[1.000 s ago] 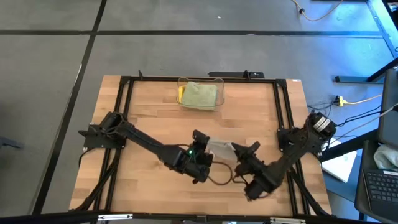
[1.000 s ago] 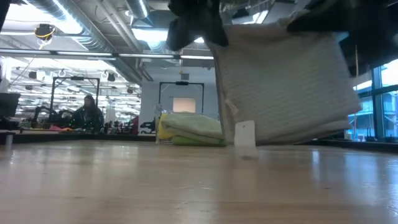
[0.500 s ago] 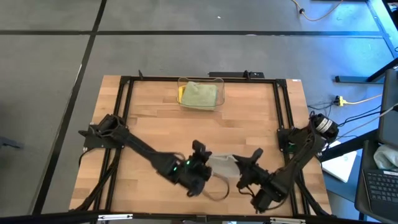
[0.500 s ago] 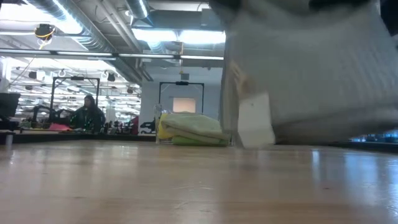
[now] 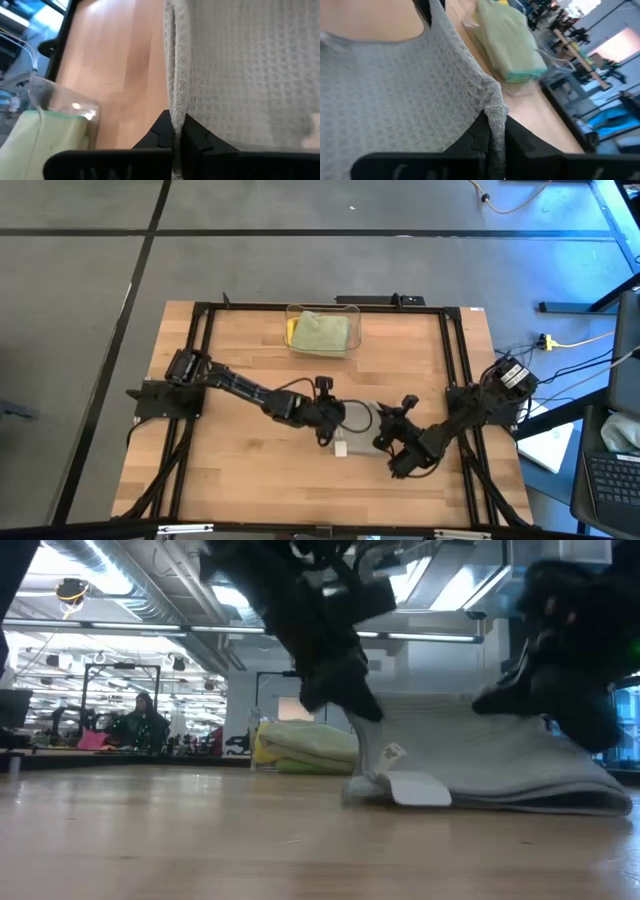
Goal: Fold microfiber towels
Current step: Fold the gray microfiber cloth
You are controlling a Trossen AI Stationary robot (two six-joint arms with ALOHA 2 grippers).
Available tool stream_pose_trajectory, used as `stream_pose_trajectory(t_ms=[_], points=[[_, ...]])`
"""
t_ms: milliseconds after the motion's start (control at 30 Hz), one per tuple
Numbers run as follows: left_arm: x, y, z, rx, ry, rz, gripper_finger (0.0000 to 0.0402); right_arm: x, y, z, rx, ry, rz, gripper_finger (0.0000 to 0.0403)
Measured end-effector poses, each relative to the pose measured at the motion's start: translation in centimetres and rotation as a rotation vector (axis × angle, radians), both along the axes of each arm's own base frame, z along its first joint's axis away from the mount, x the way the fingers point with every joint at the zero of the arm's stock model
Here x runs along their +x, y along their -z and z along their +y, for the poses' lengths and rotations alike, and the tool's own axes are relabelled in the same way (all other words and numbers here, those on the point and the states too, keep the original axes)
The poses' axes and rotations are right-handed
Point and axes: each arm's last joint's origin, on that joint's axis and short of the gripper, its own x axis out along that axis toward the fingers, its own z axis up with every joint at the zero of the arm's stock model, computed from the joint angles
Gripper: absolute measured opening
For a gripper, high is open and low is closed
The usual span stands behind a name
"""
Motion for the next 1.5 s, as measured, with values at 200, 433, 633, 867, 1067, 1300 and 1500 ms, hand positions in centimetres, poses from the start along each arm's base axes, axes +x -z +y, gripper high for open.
stream_pose_trajectory(t_ms=[200, 433, 633, 867, 1067, 1300, 1500], points=[[0.2, 0.6, 1.9, 0.026, -0.015, -0.031, 0.0000, -0.1, 0.7, -1.3, -0.100, 0.005, 0.003, 0.0029], [0.2, 0.4, 2.3, 0.173, -0.035, 0.003, 0.0000, 0.4, 0.1, -1.6, -0.289, -0.021, 0.038, 0.0029], [0.3, 0.5, 2.9, 0.123, -0.058, -0.015, 0.0000, 0.9, 1.4, -3.6, -0.146, 0.078, 0.000, 0.0029], [-0.2, 0.6, 0.7, 0.100, -0.015, -0.015, 0.0000, 0.7, 1.6, -2.0, -0.207, -0.032, 0.031, 0.0029], [-0.7, 0.6, -1.9, 0.119, 0.018, -0.032, 0.0000, 0.0, 0.9, 0.6, -0.283, -0.147, 0.045, 0.0029], [-1.1, 0.0, -4.8, 0.150, 0.037, -0.125, 0.0000, -1.3, 0.8, 2.4, -0.332, -0.238, 0.046, 0.0029], [-1.3, -0.2, -6.0, 0.124, 0.057, -0.164, 0.0000, -2.1, 1.0, 3.6, -0.266, -0.317, 0.086, 0.0029]])
